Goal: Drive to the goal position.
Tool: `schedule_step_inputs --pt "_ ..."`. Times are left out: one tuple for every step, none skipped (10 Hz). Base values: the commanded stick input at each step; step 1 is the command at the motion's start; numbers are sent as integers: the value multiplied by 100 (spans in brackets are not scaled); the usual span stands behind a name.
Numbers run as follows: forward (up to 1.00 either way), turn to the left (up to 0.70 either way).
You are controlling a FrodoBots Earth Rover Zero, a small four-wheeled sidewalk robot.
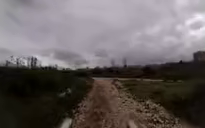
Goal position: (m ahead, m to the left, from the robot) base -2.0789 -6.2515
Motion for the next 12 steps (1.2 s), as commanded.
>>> schedule_step_inputs --pt "70 0" --pt "70 0" --pt "70 0" --pt "70 0" --pt "70 0" --pt "70 0" --pt "70 0" --pt "70 0" --pt "70 0" --pt "68 0" --pt "65 0" --pt "65 0"
